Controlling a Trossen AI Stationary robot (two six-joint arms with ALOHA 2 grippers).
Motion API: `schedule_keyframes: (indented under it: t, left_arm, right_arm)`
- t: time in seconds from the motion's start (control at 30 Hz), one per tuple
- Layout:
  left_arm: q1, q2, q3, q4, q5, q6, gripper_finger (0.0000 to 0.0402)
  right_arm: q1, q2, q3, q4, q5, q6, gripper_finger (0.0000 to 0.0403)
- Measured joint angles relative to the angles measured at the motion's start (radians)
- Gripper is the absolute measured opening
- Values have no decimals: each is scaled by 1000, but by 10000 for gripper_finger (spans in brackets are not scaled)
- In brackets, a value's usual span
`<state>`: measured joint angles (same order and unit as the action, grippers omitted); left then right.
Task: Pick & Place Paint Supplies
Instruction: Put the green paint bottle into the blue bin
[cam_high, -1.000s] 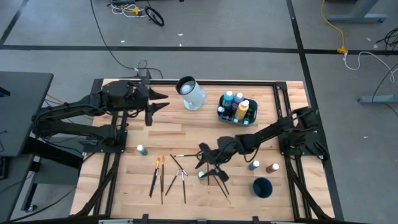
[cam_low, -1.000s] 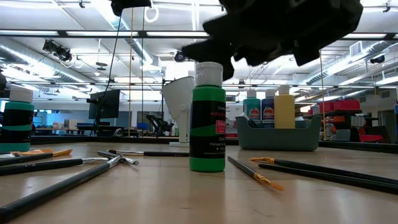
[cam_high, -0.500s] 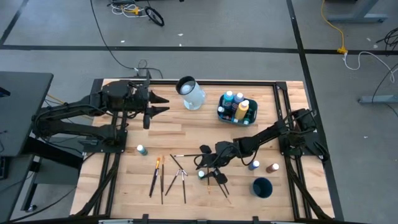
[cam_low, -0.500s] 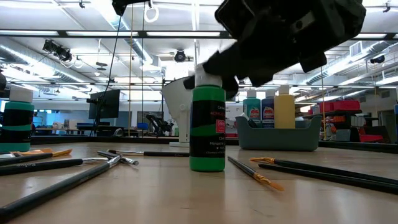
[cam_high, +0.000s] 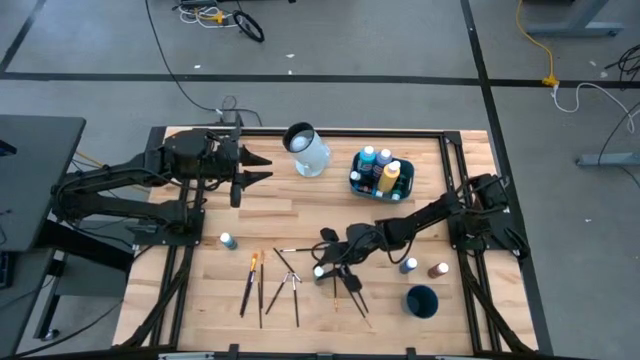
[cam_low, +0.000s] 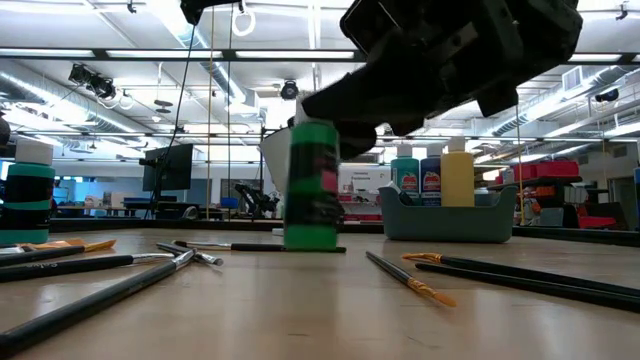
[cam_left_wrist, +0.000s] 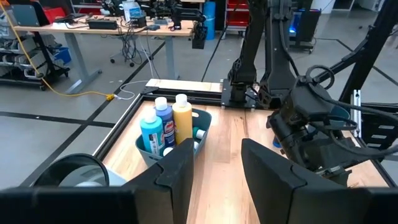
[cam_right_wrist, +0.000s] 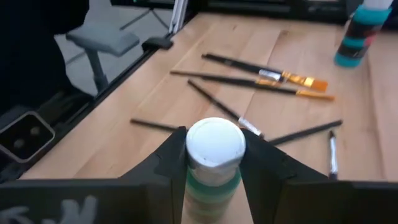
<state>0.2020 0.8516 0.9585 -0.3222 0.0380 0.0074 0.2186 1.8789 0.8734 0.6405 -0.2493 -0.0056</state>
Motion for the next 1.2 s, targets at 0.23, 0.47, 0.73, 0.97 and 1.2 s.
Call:
schedule_keyframes:
  t: [0.23, 0.47, 0.73, 0.97, 1.2]
  left_arm:
    - [0, 0, 0, 0, 0, 0, 142]
    - [0, 0, 0, 0, 11, 1, 142]
    - [0, 0, 0, -1, 11, 95, 142]
    - [0, 0, 1, -1, 4, 161, 142]
    - [0, 0, 1, -1, -47, 197, 142]
  right_arm:
    - [-37, -144, -1, -133, 35, 1, 119]
    - [-54, -412, -3, -505, 407, -94, 117]
    - [-63, -597, -221, -380, 883, -38, 124]
    - [-95, -621, -423, -211, 1151, 84, 122]
    - [-160, -621, -438, -246, 1156, 83, 122]
